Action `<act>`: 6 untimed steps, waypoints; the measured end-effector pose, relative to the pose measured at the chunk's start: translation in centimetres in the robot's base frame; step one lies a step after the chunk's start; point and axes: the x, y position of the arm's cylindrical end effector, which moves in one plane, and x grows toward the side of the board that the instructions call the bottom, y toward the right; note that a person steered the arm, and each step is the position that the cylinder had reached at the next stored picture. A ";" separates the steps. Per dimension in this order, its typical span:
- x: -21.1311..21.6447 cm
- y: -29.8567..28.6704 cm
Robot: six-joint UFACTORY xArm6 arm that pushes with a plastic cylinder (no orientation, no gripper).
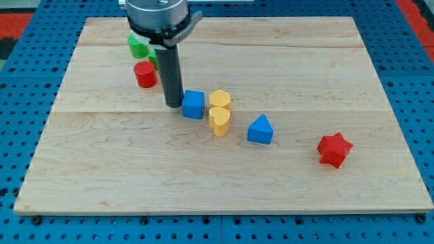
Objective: Move the red circle to the top left of the blue cube
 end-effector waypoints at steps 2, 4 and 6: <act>3.4 -4.5; -1.6 -15.8; -9.6 -8.4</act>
